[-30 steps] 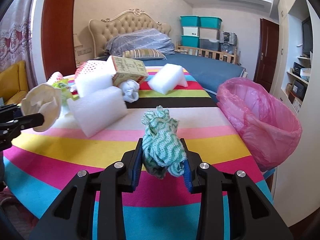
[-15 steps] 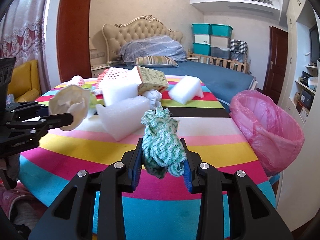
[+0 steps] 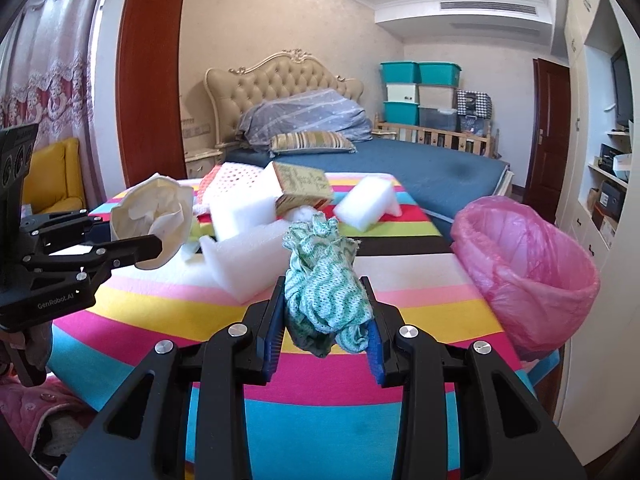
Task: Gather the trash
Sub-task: 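Carry the cloth and foam piece over the wastebasket and open both tools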
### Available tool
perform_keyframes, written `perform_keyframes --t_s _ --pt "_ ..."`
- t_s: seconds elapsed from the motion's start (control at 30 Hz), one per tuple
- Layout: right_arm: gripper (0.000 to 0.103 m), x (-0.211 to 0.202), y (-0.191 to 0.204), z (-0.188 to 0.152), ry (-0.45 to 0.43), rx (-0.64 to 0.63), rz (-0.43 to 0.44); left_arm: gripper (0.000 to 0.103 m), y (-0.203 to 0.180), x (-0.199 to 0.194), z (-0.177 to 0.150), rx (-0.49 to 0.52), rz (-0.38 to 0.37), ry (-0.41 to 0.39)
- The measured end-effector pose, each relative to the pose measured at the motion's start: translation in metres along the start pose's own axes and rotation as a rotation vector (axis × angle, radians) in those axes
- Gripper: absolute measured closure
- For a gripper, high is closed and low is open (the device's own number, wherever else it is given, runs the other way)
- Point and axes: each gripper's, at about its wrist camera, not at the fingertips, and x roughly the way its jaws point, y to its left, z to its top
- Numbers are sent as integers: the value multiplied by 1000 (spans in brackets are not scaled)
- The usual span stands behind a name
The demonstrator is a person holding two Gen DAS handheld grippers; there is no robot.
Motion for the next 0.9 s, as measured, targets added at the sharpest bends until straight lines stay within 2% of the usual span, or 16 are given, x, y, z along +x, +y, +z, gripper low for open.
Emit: perform_keyframes --t_s 0.27,0.5,0.7,0.9 --pt "69 -8 -22 0 -16 45 -37 73 -14 9 14 27 -59 6" --pt "69 -13 -48 -1 -29 74 -100 73 -50 32 38 86 -152 13" --pt "69 -16 -82 2 -34 123 -162 73 -87 62 68 137 -238 28" --pt "69 -12 -117 9 -43 145 -232 73 -109 98 106 126 -300 48"
